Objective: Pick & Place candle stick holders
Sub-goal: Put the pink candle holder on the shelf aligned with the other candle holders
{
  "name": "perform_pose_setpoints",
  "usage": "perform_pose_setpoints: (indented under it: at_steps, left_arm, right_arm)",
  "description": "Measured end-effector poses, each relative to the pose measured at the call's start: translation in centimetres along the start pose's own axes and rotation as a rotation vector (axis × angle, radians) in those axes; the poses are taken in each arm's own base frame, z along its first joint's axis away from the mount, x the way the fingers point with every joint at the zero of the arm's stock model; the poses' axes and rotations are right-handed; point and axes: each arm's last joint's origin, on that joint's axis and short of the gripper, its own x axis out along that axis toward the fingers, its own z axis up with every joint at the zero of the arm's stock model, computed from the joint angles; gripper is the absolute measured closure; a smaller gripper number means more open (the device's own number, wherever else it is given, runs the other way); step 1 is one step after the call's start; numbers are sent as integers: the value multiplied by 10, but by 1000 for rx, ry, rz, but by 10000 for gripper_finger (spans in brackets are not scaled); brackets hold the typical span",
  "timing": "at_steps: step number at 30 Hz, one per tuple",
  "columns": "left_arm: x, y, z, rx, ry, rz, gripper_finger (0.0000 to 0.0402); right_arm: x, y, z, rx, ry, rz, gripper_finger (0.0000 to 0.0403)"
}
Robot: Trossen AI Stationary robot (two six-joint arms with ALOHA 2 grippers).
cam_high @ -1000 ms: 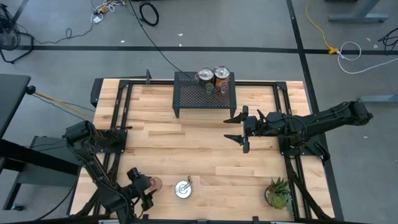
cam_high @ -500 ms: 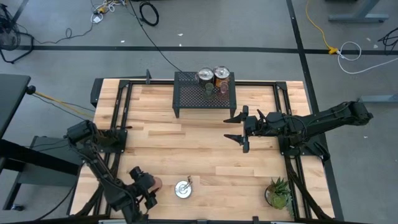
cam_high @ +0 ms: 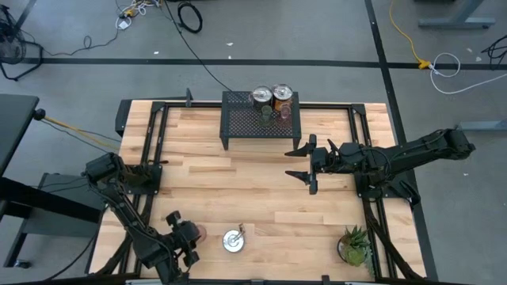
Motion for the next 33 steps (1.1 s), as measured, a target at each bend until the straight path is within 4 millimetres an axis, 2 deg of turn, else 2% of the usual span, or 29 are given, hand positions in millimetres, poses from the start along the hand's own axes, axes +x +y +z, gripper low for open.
perform_pose_setpoints:
  at_steps: [9, 14, 18, 23, 30, 33]
  left_arm:
    - [2, 10, 8, 58, -127, 96, 257]
    - [8, 25, 29, 1, -123, 201, 257]
    - [13, 40, 58, -58, -125, 276, 257]
    - [13, 63, 103, -31, -178, 323, 257]
    - [-5, 105, 170, -41, -272, 353, 257]
    - [-10, 121, 198, -37, -303, 309, 257]
  right_arm:
    - [0, 0, 0, 0, 0, 0, 124]
    - [0, 0, 0, 0, 0, 0, 124]
    - [0, 0, 0, 1, -4, 0, 124]
    - [0, 0, 1, 1, -6, 0, 124]
    - [0, 0, 1, -1, -7, 0, 124]
    - [0, 0, 1, 0, -8, 0, 124]
